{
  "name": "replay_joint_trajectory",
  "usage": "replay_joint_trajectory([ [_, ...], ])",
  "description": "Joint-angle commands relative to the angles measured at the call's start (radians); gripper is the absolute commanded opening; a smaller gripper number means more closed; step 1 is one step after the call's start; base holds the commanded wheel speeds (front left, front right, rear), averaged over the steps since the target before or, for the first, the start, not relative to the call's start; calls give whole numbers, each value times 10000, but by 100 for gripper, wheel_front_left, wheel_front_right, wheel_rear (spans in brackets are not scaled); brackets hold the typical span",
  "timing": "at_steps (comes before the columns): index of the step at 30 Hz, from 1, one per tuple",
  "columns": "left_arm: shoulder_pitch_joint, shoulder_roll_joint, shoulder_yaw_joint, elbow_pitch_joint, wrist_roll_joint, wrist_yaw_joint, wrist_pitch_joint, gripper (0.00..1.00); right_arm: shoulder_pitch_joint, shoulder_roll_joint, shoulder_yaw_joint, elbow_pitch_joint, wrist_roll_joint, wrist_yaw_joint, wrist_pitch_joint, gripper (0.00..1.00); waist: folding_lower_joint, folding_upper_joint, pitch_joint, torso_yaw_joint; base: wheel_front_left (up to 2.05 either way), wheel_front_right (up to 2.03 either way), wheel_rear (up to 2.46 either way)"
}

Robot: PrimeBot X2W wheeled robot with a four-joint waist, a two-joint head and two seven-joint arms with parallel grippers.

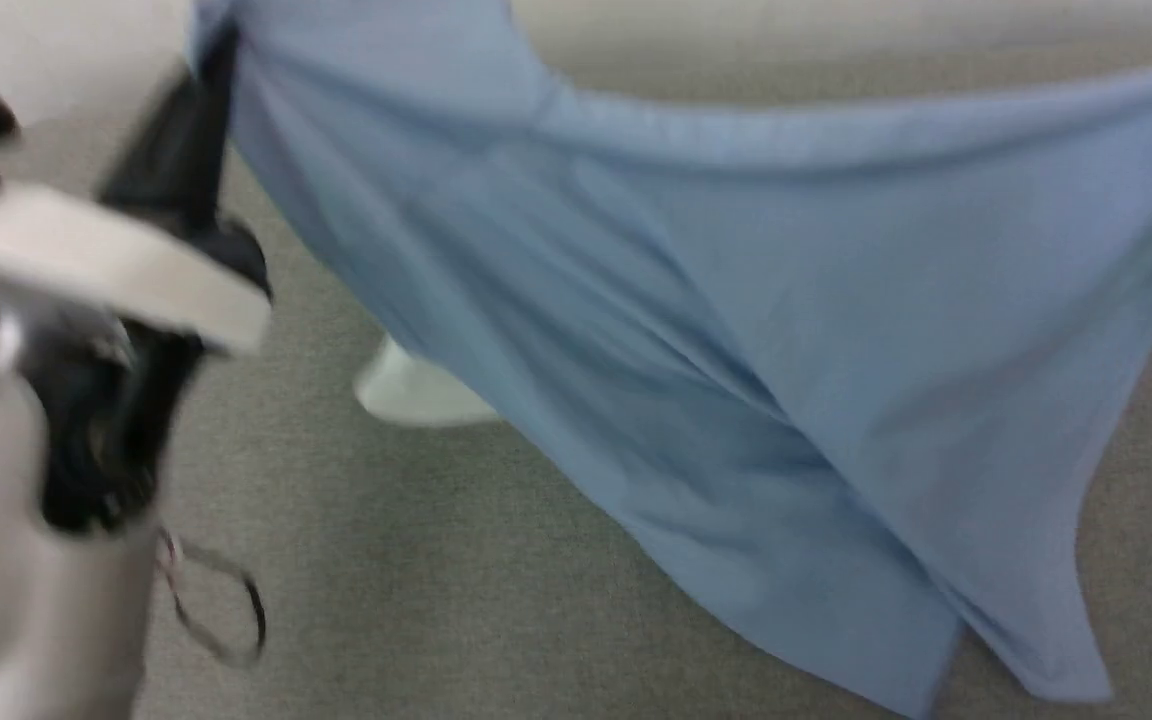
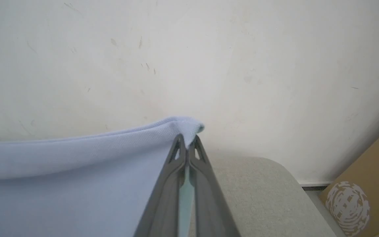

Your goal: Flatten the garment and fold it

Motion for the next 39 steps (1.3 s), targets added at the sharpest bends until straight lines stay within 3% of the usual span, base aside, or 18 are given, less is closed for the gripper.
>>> replay_joint_trajectory([
  [1, -860, 144, 118, 244, -84, -54, 94, 0, -718, -275, 164, 70, 59, -17, 253, 0, -1, -1, 940, -319, 0, 0, 0],
  [10, -5449, 721, 277, 1798, 1010, 193, -32, 0, -4547, -1249, 1141, 1480, 105, -17, 913, 0, -1, -1, 2816, -667, 0, 0, 0],
  [13, -7070, 995, 364, 2373, 1580, 326, -377, 0, -6130, -1244, 1345, 2256, -5, -17, 861, 0, -1, -1, 3468, -870, 0, 0, 0],
  [19, -9874, 1212, 321, 3342, 2769, 535, -1853, 0, -9066, -769, 1032, 3906, -755, -17, 53, 0, -1, -1, 4353, -1053, 0, 0, 0],
  [24, -11156, 1214, 443, 3941, 3323, 580, -3668, 0, -10521, -629, 939, 4773, -1415, -17, -1273, 0, -1, -1, 4538, -1071, 0, 0, 0],
  [30, -10910, 1184, 407, 4633, 3240, 113, -4842, 0, -10579, -780, 874, 5504, -1903, -17, -2352, 0, -1, -1, 4261, -796, 0, 0, 0],
  [39, -6482, 1108, -292, 5781, 2913, -401, -4437, 0, -7106, -902, 1651, 6427, -985, -17, -2394, 0, -1, -1, 2656, -207, 0, 0, 0],
])
